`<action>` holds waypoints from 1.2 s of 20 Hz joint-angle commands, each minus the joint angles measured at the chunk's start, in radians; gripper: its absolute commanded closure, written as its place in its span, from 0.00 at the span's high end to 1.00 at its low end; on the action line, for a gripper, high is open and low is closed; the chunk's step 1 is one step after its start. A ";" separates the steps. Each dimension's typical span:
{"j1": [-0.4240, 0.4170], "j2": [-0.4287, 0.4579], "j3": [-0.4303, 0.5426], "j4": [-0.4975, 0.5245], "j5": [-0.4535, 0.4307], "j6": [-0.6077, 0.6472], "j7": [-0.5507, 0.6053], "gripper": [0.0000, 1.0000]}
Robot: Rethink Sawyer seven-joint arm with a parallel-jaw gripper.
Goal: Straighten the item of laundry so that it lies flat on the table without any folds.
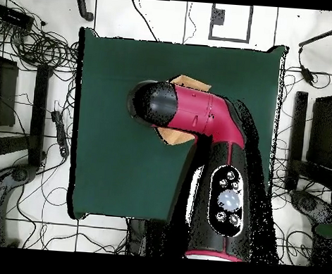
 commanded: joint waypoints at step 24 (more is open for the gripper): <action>0.087 0.136 -0.046 0.056 0.126 -0.081 0.351 0.00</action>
